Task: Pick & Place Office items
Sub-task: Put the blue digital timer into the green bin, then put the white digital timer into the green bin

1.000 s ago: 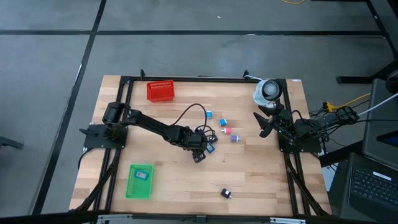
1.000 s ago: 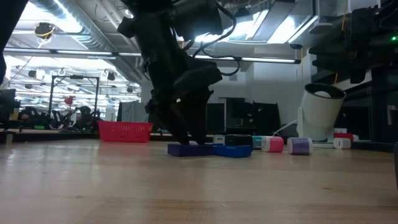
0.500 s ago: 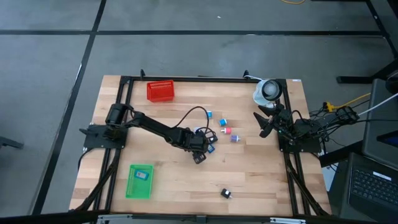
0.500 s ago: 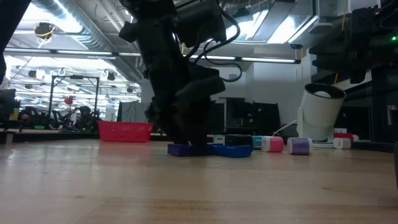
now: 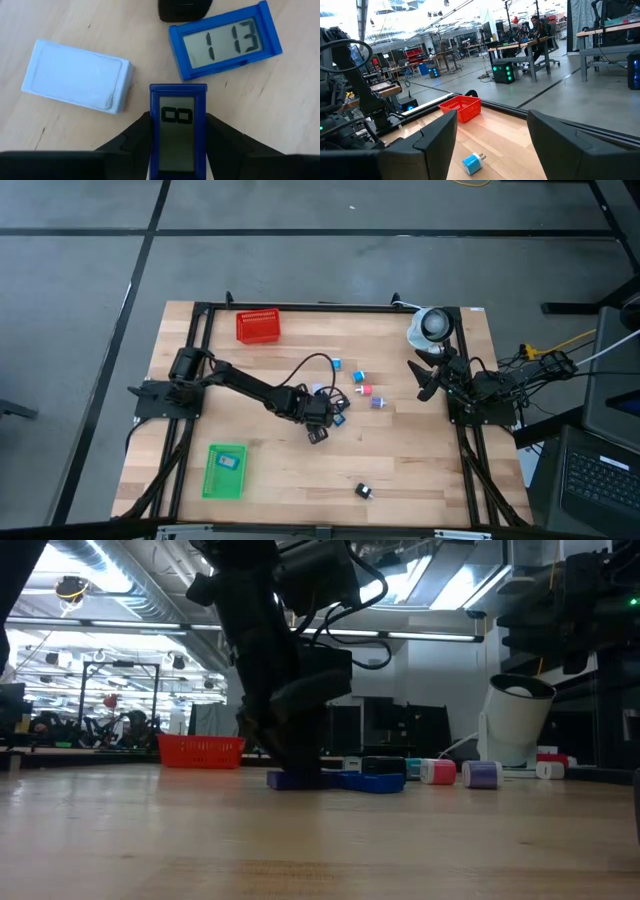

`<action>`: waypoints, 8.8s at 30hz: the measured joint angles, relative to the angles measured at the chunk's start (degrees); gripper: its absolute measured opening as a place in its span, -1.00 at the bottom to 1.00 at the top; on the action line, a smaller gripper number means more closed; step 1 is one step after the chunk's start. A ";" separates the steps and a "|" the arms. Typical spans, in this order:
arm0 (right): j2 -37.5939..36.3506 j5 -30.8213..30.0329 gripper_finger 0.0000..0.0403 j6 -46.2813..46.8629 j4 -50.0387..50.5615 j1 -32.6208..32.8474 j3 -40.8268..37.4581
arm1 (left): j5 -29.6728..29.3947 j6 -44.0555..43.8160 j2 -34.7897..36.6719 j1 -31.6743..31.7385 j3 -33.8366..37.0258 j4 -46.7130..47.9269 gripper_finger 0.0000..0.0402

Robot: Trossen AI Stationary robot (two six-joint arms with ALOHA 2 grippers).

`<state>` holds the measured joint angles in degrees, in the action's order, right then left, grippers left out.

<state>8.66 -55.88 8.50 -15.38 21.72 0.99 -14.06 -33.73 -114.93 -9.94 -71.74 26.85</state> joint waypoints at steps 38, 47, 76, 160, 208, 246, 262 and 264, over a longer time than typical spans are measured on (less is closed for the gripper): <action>0.01 1.34 0.23 1.56 0.13 0.02 0.00 | -28.90 -12.52 51.65 -46.61 51.04 -47.08 -0.28; -0.02 1.34 0.23 1.54 0.49 0.02 0.00 | -19.77 -37.53 51.66 -52.59 46.73 -26.36 -0.28; -0.01 0.85 0.23 0.01 1.01 0.01 0.00 | -3.52 -57.60 39.38 -54.16 39.43 -12.21 -0.01; -0.01 1.55 0.23 3.09 3.50 -0.01 0.00 | -2.95 93.06 -3.27 10.39 -8.13 10.62 0.24; -0.01 1.55 0.23 3.15 4.13 0.00 0.00 | 18.94 58.82 0.01 13.36 -10.23 15.84 -0.78; 0.00 2.99 0.23 5.19 5.20 -0.01 0.00 | -26.18 33.68 55.12 -23.55 34.18 -42.61 -0.79; 0.01 2.97 0.23 6.09 7.13 0.02 0.00 | -51.63 3.55 53.69 -51.37 48.71 -41.67 -0.79; -0.02 2.97 0.23 6.12 7.44 0.01 0.00 | -53.19 0.07 52.19 -54.10 49.29 -41.63 -0.79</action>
<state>8.64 -52.90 14.62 -7.94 21.73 0.99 -67.25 -33.65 -62.73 -64.04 -22.45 -14.79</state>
